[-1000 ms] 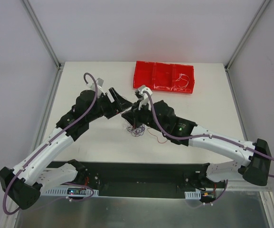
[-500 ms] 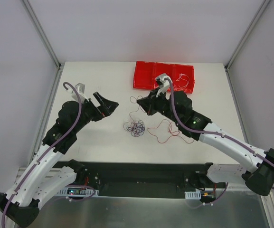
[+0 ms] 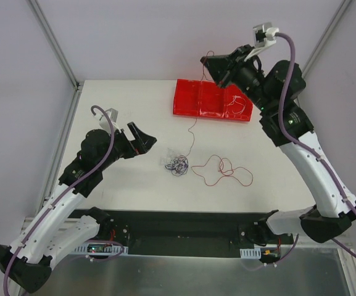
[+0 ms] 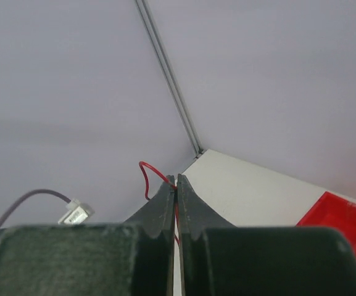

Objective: Untangle the cables

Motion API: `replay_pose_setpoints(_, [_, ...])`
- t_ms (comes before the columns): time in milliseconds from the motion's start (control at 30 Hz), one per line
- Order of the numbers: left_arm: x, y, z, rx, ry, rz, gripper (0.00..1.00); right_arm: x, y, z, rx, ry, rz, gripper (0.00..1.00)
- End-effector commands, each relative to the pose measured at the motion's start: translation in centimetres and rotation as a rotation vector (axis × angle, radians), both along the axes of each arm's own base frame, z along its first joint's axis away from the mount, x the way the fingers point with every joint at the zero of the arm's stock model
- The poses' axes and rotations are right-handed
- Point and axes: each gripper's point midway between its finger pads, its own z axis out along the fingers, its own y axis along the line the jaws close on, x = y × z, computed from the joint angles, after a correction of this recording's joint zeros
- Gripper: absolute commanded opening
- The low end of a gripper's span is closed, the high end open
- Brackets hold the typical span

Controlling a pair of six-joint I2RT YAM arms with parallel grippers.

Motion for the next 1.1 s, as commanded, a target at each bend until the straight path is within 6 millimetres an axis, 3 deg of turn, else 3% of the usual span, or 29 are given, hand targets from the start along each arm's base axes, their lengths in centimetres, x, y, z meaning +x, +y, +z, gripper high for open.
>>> replay_pose_setpoints(0, [-0.1,-0.5,0.9,0.006,-0.026,-0.056,0.99,1.7,-0.3,3.0,0.017,-0.030,0.009,0.00])
replay_pose_setpoints(33, [-0.1,-0.6,0.8,0.009,-0.026,-0.061,0.99,2.6,-0.4,3.7,0.023,-0.029,0.003,0.00])
replay_pose_setpoints(267, [-0.1,-1.1,0.6,0.028,-0.031,-0.100,0.99,2.9,-1.8,10.6,0.070,-0.139,-0.027,0.00])
replay_pose_setpoints(367, [-0.5,-3.1,1.5,0.011,-0.122,-0.238,0.99,1.9,-1.6,12.3,0.091,-0.173,0.014,0.00])
replay_pose_setpoints(500, [0.2,-5.9,3.2,-0.040,-0.227,-0.385,0.99,1.7,-1.6,10.7,0.079,-0.127,0.021,0.00])
replay_pose_setpoints(633, [1.6,-8.8,7.1,-0.122,-0.430,-0.471,0.99,0.2,-1.9,9.5,0.094,-0.116,0.051,0.00])
replay_pose_setpoints(700, [2.2,-10.7,8.2,-0.115,-0.505,-0.521,0.99,-0.5,-2.1,9.1,0.094,-0.110,0.058,0.00])
replay_pose_setpoints(867, [3.3,-15.9,9.6,-0.130,-0.583,-0.705,0.99,-1.8,-2.7,8.3,0.098,-0.102,0.068,0.00])
replay_pose_setpoints(1000, [3.8,-18.7,10.0,-0.141,-0.625,-0.784,0.99,-2.7,-3.0,8.1,0.112,-0.100,0.079,0.00])
replay_pose_setpoints(1067, [3.6,-19.6,9.8,-0.140,-0.612,-0.833,0.86,-3.1,-3.2,8.0,0.115,-0.097,0.085,0.00])
